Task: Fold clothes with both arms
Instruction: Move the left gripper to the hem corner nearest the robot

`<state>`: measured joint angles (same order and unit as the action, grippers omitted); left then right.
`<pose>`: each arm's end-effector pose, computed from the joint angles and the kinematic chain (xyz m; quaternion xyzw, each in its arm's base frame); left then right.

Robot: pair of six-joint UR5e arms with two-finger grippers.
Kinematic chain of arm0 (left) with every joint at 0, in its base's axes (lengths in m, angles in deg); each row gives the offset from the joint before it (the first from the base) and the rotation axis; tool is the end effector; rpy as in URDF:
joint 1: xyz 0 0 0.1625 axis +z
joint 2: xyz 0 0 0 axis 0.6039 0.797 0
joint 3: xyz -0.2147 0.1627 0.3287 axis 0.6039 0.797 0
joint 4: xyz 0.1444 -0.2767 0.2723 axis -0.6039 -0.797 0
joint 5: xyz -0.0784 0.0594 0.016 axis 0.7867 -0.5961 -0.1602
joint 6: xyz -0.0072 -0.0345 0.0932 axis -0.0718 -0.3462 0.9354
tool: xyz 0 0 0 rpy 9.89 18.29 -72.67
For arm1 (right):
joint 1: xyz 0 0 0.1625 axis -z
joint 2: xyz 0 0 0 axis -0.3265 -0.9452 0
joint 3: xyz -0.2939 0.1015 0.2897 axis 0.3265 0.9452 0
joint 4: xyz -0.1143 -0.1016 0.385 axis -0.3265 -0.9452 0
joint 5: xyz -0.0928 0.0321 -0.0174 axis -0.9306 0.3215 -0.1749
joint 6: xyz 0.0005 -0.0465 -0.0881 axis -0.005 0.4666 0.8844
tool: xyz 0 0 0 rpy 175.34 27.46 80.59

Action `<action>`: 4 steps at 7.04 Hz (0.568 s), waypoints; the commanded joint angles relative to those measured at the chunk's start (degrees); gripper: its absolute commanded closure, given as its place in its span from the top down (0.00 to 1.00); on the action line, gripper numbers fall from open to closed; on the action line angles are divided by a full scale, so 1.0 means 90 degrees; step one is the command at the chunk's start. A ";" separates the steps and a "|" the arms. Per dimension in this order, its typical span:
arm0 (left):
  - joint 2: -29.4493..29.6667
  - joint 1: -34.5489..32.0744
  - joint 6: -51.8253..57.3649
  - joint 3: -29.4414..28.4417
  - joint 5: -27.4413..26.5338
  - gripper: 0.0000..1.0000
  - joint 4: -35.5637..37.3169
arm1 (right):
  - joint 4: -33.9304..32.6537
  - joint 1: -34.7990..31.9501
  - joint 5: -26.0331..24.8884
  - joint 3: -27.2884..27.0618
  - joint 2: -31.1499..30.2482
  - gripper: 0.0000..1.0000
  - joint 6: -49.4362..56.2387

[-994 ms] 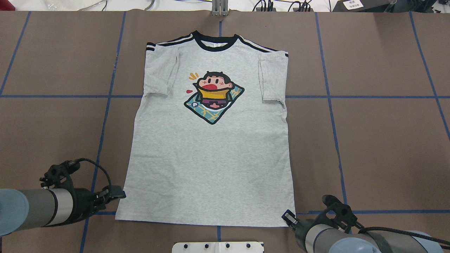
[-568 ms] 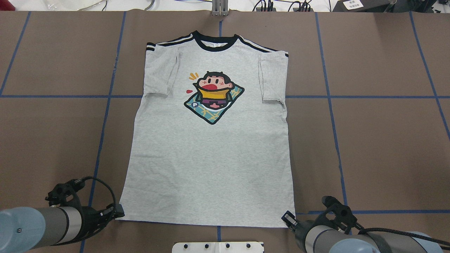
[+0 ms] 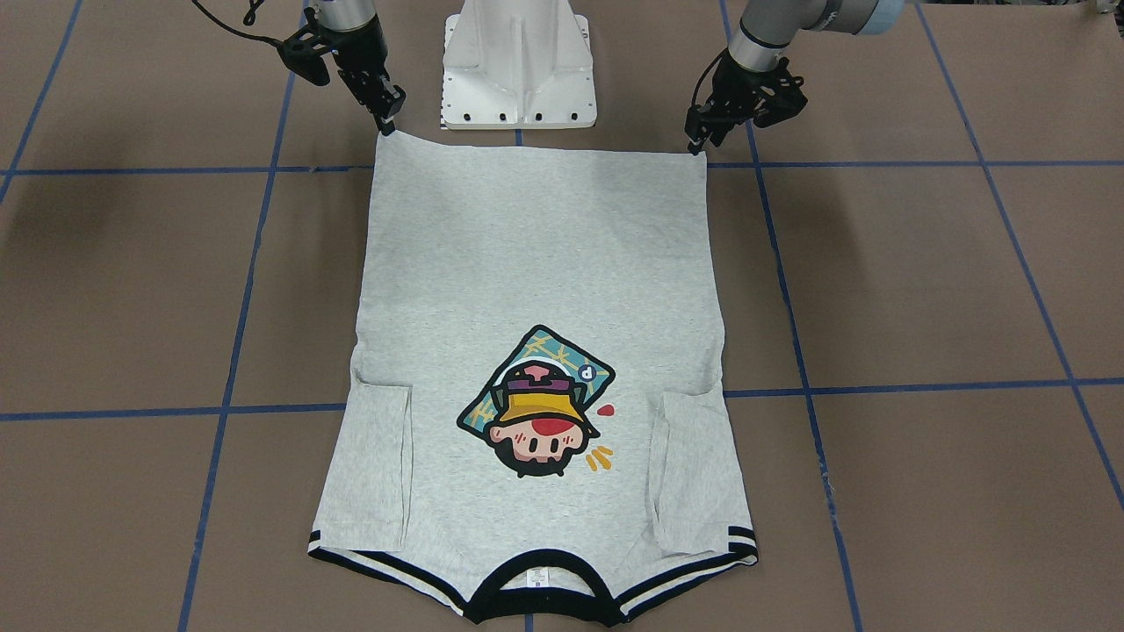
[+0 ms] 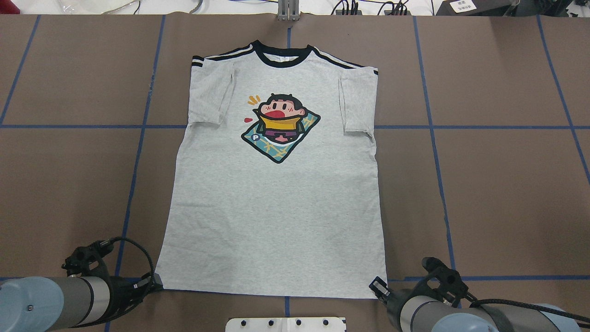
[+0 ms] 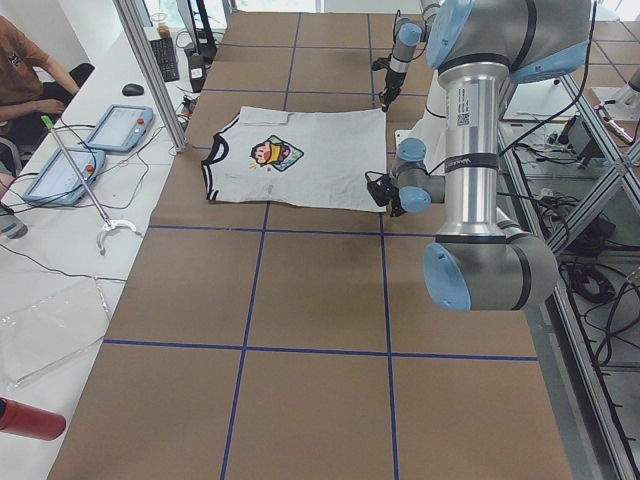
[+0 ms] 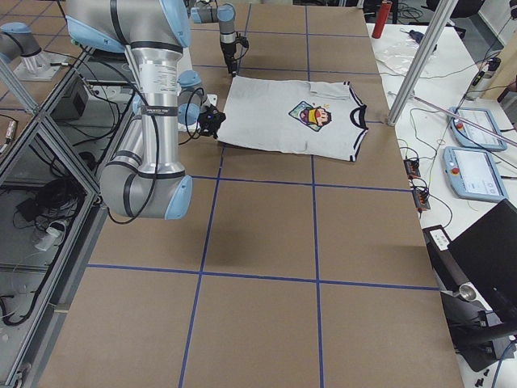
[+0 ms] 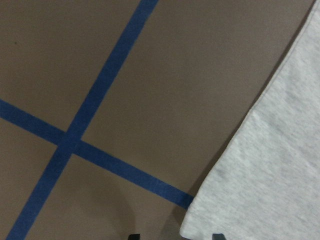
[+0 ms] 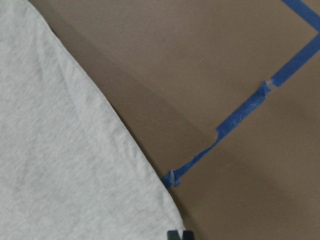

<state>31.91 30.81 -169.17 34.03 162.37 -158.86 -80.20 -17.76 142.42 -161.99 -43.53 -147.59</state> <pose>0.4306 -0.1802 0.4151 -0.0803 0.4470 -0.2352 0.8593 -0.4713 -0.1426 0.3278 -0.0740 -0.4109 0.3721 0.8290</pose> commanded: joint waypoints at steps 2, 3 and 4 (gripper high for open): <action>0.0277 -0.0018 0.0008 -0.0023 -0.0003 0.40 0.0513 | 0.0000 -0.0008 0.0000 -0.0018 0.0002 0.00 0.0000; 0.0288 -0.0047 0.0008 -0.0003 -0.0003 0.08 0.0544 | 0.0000 -0.0008 0.0000 -0.0047 0.0002 0.00 0.0000; 0.0288 -0.0047 0.0018 -0.0003 -0.0013 0.00 0.0554 | 0.0000 -0.0008 0.0000 -0.0057 0.0002 0.00 0.0000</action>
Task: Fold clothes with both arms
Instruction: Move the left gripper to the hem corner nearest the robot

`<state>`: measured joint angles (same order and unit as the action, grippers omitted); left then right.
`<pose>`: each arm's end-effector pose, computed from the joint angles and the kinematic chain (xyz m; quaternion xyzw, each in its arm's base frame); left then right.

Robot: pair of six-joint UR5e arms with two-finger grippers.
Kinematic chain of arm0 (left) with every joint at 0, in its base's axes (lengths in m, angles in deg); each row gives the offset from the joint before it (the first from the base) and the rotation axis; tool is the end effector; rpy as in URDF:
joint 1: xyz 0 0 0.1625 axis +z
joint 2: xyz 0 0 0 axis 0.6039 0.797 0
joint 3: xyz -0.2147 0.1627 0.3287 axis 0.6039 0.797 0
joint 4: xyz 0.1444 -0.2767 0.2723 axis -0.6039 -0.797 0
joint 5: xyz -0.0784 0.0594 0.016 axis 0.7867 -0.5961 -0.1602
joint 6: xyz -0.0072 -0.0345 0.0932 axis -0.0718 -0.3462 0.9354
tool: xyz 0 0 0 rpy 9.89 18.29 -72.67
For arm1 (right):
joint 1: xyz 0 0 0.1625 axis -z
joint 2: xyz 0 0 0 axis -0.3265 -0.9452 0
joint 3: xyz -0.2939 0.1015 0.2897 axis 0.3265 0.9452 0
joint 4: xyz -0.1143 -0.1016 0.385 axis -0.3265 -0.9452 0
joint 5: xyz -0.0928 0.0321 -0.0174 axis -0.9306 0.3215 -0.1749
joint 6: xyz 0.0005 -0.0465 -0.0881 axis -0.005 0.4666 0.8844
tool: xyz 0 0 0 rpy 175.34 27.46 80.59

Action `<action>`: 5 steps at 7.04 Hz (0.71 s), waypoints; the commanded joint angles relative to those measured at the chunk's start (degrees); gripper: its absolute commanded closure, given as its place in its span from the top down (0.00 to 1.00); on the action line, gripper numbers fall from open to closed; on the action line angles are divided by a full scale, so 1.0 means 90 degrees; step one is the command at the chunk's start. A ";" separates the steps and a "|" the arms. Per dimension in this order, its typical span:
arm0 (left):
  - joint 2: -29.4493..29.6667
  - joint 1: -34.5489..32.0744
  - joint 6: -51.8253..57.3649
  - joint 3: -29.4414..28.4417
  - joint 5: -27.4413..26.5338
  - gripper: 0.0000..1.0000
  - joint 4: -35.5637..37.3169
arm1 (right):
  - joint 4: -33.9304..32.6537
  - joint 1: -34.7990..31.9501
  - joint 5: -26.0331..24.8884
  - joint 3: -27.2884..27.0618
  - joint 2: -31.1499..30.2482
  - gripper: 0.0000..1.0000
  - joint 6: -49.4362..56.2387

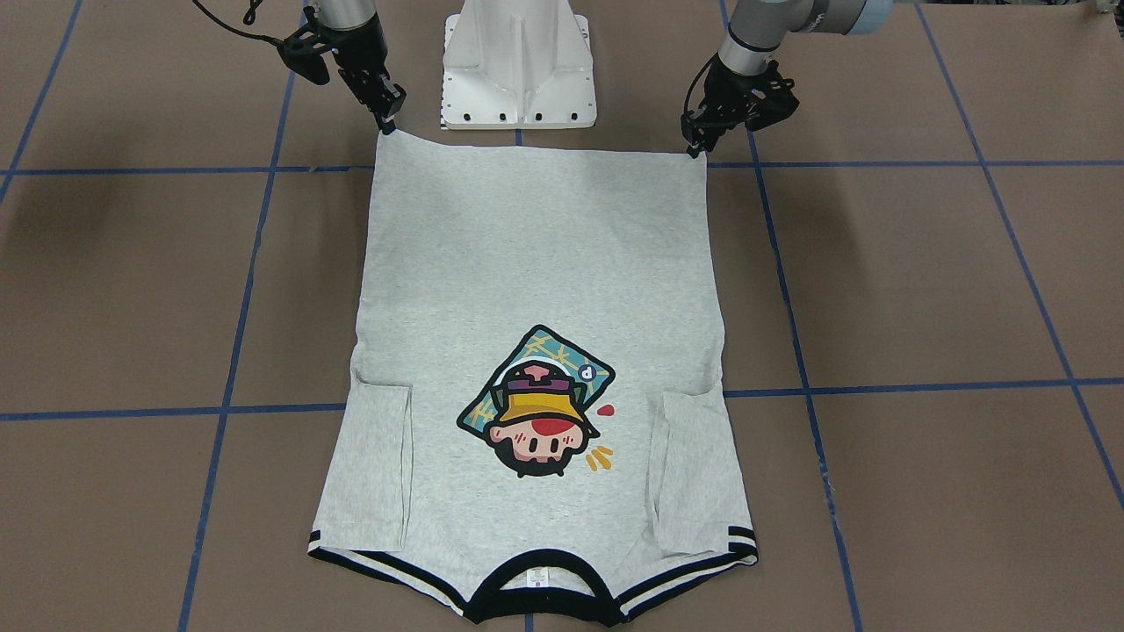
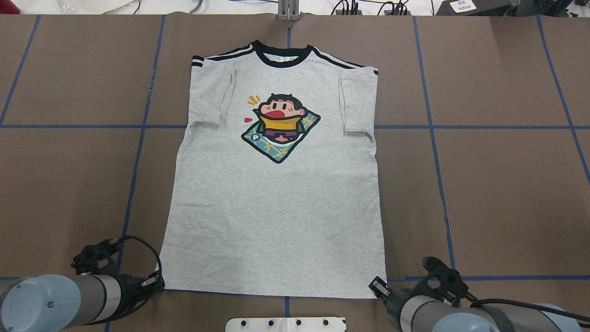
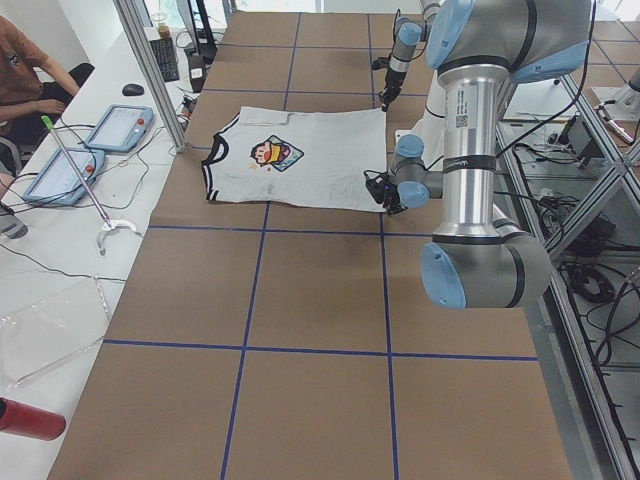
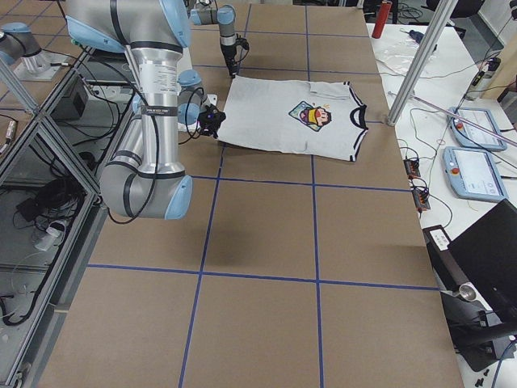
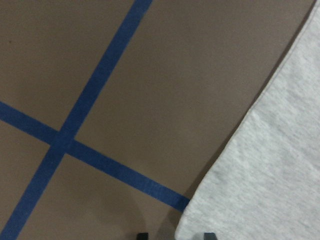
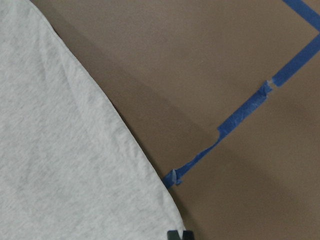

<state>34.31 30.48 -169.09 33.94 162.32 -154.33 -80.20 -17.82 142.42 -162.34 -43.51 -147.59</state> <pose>0.4418 -0.1842 0.4079 -0.0756 0.4302 -0.2397 0.8670 -0.4696 -0.1431 0.3250 -0.0751 -0.4136 0.3723 0.8275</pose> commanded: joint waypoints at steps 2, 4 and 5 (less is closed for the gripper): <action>0.0060 -0.0040 0.0077 0.0133 -0.0144 0.00 0.0275 | 0.0000 -0.0001 0.0000 -0.0018 0.0010 0.00 0.0000; 0.0060 -0.0050 0.0087 0.0677 -0.0144 0.00 0.0479 | 0.0000 0.0009 0.0000 -0.0125 0.0000 0.00 0.0000; 0.0041 0.0008 0.0077 0.0980 -0.0144 0.00 0.0500 | -0.0010 0.0047 0.0010 -0.0174 -0.0010 0.00 0.0000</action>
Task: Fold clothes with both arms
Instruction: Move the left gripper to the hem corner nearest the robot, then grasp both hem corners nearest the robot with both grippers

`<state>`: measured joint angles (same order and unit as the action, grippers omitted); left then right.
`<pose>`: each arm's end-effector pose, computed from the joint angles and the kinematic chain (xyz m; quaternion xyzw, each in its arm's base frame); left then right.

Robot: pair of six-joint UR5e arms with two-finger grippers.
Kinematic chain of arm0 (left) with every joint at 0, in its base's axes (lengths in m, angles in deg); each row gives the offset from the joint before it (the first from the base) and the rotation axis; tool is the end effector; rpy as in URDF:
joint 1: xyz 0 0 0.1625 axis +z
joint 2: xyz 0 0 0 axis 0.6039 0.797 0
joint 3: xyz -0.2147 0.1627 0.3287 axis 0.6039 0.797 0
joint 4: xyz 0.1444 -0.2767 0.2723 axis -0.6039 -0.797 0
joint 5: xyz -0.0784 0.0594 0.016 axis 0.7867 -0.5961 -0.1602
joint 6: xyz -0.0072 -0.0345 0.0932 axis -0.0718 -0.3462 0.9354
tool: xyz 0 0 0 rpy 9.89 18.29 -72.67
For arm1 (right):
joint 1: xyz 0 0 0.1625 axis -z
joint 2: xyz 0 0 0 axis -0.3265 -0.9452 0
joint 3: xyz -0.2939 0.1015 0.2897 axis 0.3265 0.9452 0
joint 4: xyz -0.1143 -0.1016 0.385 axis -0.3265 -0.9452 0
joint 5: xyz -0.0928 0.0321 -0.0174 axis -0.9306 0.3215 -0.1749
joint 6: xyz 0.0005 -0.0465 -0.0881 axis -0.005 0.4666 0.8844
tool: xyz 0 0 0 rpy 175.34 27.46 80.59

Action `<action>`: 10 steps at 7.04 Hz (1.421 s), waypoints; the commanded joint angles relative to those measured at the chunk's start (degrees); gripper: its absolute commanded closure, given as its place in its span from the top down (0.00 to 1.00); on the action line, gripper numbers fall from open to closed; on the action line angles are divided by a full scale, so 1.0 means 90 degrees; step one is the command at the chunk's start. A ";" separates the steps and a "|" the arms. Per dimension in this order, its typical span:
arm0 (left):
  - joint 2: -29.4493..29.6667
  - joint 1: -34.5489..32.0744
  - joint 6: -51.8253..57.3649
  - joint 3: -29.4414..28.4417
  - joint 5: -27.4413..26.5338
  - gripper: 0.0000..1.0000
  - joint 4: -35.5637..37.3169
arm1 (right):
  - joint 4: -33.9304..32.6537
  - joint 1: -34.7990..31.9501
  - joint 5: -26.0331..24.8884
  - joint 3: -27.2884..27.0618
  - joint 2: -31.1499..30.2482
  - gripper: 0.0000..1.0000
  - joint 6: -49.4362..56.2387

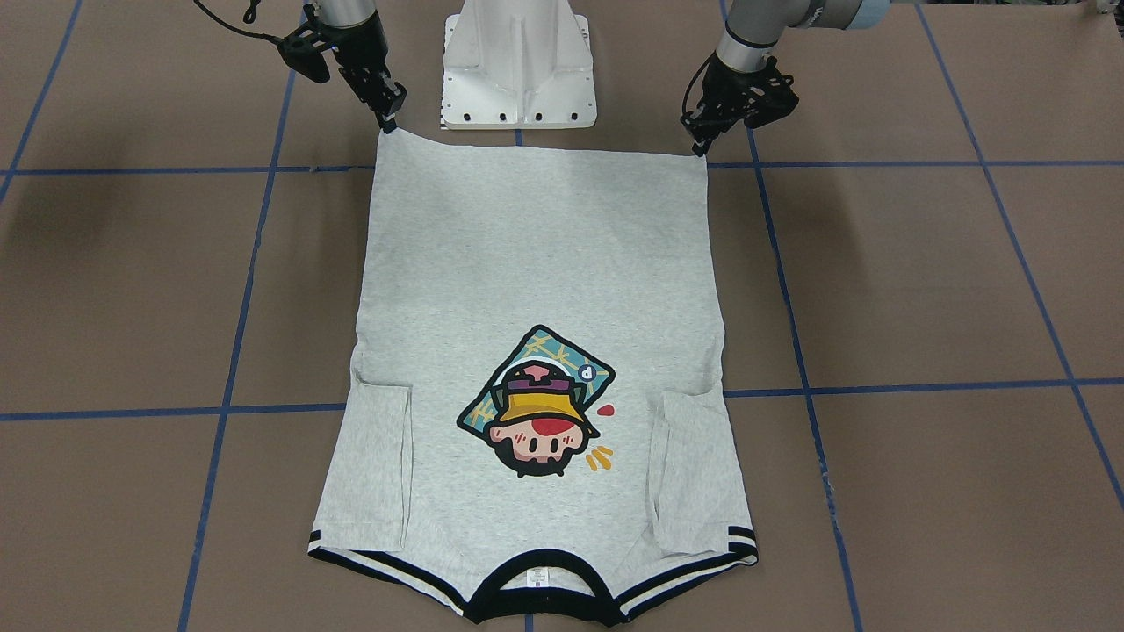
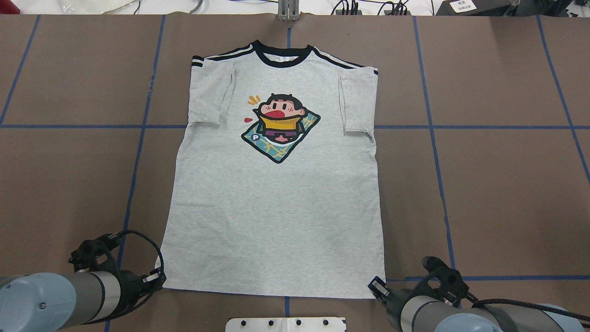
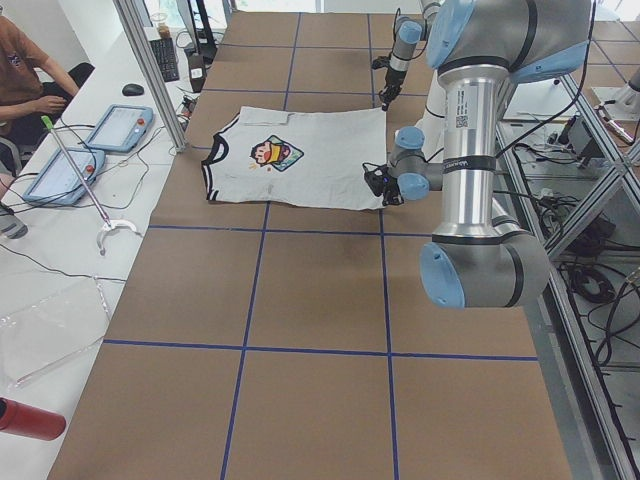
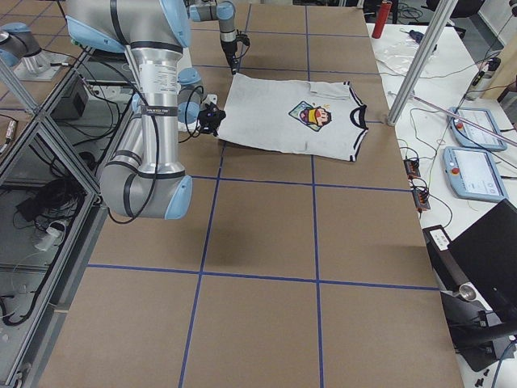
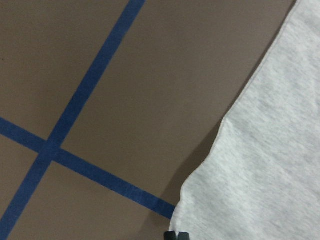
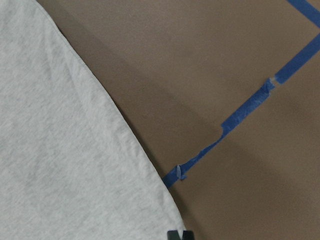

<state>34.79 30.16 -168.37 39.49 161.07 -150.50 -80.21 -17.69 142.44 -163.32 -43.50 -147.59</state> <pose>0.4245 -0.1869 0.3662 -0.0646 0.4494 -0.2390 0.8584 -0.4654 -0.1421 0.3174 -0.0790 -0.4204 0.3707 0.8243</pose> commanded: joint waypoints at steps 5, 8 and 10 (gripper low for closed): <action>-0.0033 0.0309 -0.0227 0.1040 -0.0005 0.00 0.0182 | 0.0002 0.0404 0.0261 -0.0924 -0.1172 0.00 0.0000; 0.0016 0.0182 -0.0140 0.1352 0.0034 0.00 0.0231 | 0.0002 0.0028 0.0261 -0.1207 -0.1144 0.00 0.0019; 0.0287 -0.0206 -0.0062 0.1237 0.0083 0.00 0.0260 | -0.0008 -0.0900 0.0523 -0.1141 -0.0882 0.00 0.0931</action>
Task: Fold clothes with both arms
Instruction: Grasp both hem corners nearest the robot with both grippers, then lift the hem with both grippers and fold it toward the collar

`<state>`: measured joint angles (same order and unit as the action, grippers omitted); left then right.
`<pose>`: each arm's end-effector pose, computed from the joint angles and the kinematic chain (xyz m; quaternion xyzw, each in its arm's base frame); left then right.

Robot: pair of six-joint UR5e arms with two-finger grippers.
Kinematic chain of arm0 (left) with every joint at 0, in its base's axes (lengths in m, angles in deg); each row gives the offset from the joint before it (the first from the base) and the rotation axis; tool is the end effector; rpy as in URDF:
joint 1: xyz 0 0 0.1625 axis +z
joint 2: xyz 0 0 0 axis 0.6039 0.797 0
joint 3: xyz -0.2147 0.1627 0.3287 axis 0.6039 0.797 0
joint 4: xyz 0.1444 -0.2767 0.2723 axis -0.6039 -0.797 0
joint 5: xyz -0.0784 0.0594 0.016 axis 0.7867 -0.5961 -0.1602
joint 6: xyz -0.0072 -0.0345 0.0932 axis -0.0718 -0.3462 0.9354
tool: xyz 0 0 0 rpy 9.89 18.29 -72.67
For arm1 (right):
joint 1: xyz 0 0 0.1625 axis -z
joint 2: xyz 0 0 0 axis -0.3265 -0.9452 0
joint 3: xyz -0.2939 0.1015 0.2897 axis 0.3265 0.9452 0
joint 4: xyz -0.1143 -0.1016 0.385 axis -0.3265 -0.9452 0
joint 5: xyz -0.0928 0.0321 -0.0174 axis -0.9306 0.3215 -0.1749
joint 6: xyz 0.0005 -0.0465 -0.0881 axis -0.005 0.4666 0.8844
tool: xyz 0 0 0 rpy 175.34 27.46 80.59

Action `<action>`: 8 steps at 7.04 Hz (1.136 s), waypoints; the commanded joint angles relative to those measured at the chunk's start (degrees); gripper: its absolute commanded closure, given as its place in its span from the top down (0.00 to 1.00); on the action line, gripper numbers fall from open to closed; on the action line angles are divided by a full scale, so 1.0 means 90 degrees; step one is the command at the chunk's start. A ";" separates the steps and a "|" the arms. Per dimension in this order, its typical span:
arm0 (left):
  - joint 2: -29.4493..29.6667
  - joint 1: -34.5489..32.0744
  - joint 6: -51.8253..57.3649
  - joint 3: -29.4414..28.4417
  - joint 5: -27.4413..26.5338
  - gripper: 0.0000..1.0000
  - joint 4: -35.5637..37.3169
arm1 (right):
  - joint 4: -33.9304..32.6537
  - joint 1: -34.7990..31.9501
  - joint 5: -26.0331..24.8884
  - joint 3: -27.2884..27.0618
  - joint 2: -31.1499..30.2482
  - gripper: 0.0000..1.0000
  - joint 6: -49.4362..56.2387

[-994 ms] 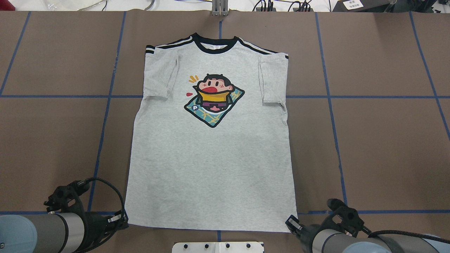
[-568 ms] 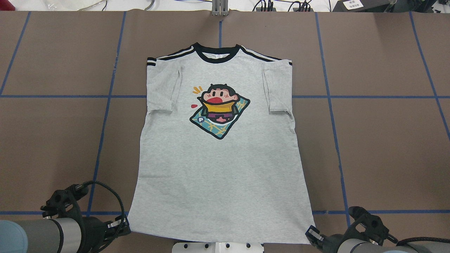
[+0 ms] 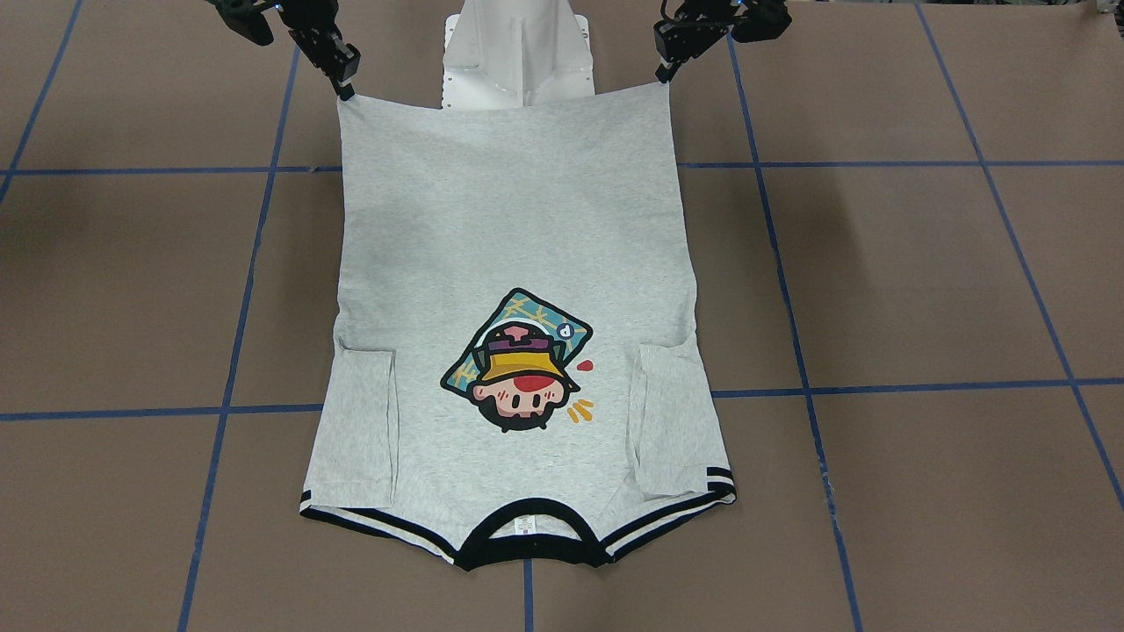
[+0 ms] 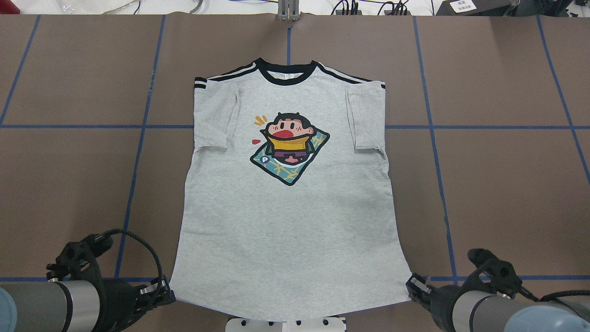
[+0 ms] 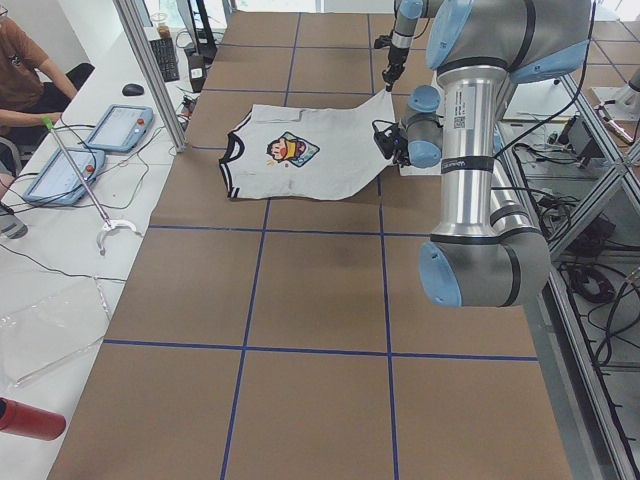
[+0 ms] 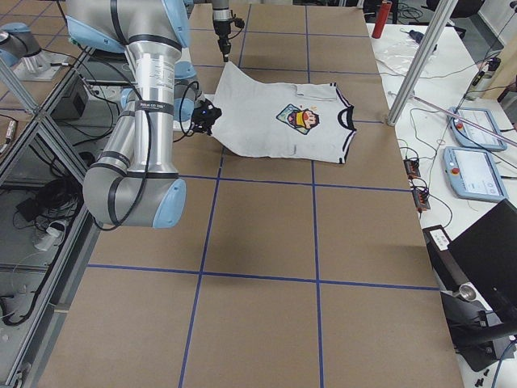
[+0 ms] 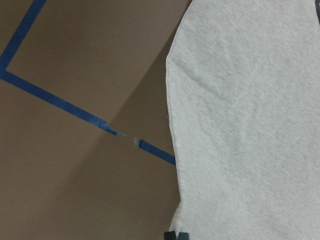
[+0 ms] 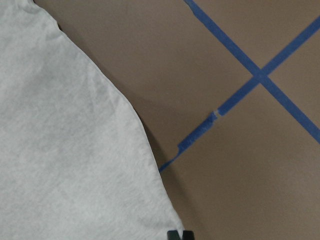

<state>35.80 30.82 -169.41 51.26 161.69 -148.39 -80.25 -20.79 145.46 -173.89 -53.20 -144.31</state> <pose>0.3758 -0.1753 0.2713 -0.0890 0.5274 -0.2269 0.8139 -0.3820 -0.1596 0.3099 -0.0807 -0.4231 0.3593 0.8279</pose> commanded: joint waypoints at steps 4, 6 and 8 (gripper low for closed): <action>0.2233 -0.2455 0.3587 -0.2341 0.0121 0.00 0.0201 | -0.0323 -0.2907 0.1309 0.1817 0.2038 0.00 0.2637; 0.2588 -0.3287 0.4251 -0.2989 0.0658 0.00 0.0143 | -0.0861 -0.3856 0.1712 0.2823 0.3239 0.00 0.3294; 0.3067 -0.3553 0.4517 -0.4071 0.0610 0.00 -0.0148 | -0.0805 -0.4482 0.1732 0.4043 0.3963 0.00 0.4017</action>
<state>61.11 0.41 -130.10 20.20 167.22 -147.90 -87.41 -57.38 160.75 -144.11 -22.04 -112.04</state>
